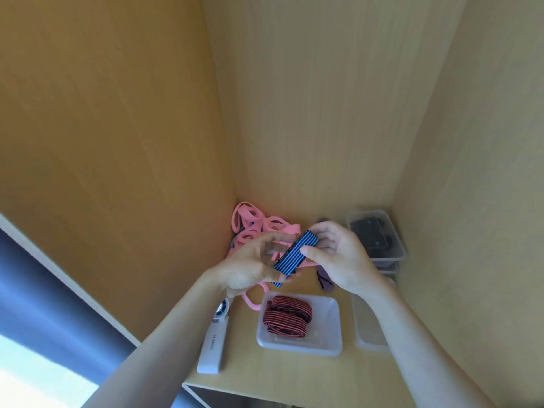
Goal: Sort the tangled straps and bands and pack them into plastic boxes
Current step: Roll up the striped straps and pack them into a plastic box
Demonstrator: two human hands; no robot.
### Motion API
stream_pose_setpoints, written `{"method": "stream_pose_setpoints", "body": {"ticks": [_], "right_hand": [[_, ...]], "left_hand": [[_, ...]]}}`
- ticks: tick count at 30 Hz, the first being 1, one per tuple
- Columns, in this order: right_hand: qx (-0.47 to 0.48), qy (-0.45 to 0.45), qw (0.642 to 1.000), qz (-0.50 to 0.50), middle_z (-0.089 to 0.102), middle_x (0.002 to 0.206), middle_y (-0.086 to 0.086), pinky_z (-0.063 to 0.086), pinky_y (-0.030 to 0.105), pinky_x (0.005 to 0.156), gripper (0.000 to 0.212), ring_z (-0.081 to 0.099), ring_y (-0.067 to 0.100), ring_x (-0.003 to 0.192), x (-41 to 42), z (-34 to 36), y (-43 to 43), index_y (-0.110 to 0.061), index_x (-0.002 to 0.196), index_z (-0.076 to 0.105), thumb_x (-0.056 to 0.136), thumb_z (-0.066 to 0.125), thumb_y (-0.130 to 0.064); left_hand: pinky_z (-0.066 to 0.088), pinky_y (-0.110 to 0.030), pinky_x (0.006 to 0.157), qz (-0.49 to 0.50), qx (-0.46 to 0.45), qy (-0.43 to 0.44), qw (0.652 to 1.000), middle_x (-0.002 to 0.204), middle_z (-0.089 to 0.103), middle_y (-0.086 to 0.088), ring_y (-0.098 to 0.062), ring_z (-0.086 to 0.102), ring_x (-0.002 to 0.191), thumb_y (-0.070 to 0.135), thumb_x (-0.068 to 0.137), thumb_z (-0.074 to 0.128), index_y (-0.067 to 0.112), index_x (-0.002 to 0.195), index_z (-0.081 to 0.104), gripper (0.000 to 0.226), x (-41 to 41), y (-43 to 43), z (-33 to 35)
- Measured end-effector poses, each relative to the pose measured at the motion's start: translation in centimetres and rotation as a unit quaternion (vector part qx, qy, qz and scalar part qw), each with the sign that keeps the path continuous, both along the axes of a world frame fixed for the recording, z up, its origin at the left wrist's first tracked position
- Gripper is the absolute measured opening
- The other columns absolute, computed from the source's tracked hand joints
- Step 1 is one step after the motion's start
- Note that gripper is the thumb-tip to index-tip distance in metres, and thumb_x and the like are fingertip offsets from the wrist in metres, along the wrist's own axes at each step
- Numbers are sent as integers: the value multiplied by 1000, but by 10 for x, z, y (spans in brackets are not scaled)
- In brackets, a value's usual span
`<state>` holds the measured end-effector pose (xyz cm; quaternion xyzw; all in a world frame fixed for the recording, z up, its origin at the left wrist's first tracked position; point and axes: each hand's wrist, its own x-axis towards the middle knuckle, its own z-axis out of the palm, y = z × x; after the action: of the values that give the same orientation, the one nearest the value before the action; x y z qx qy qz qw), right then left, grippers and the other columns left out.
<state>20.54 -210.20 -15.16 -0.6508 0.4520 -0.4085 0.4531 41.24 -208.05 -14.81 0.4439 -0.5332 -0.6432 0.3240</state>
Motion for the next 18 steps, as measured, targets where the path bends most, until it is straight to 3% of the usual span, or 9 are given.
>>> {"method": "stream_pose_setpoints", "body": {"ticks": [2,6,11,14,18], "right_hand": [[9,3,1000,0,69,103,7,57,37,90,33,70,23,98,-2,-13,8,-18,106,59,85,76,1],[-21,44,999,1,65,106,1,57,41,88,37,68,18,93,-1,-38,21,-28,106,59,86,75,-2],[-3,80,996,-26,68,97,-5,54,54,86,25,68,23,88,7,-68,35,-36,92,62,83,74,-16],[27,89,995,-47,68,92,-7,55,46,84,22,69,19,86,11,-84,44,-34,88,62,84,74,-16],[91,88,990,-57,70,84,-16,50,24,74,21,67,2,78,13,-101,53,-28,89,62,89,74,-10]], "left_hand": [[50,-58,100,20,1,-25,999,135,53,-22,-45,66,111,-29,79,59,6,129,53,62,3,6,-9],[53,-47,100,103,27,-52,993,124,62,-15,-32,68,106,-25,80,61,8,114,62,47,5,17,-28],[54,-41,84,206,3,-124,971,116,63,-13,-25,65,94,-17,80,67,9,106,64,37,0,32,-50],[53,-36,89,239,-38,-157,957,108,64,-10,-22,65,94,-18,80,62,8,102,63,34,-8,43,-62],[51,-47,99,205,-70,-189,958,117,62,-10,-26,65,109,-14,85,52,17,106,58,39,-10,61,-80]]}}
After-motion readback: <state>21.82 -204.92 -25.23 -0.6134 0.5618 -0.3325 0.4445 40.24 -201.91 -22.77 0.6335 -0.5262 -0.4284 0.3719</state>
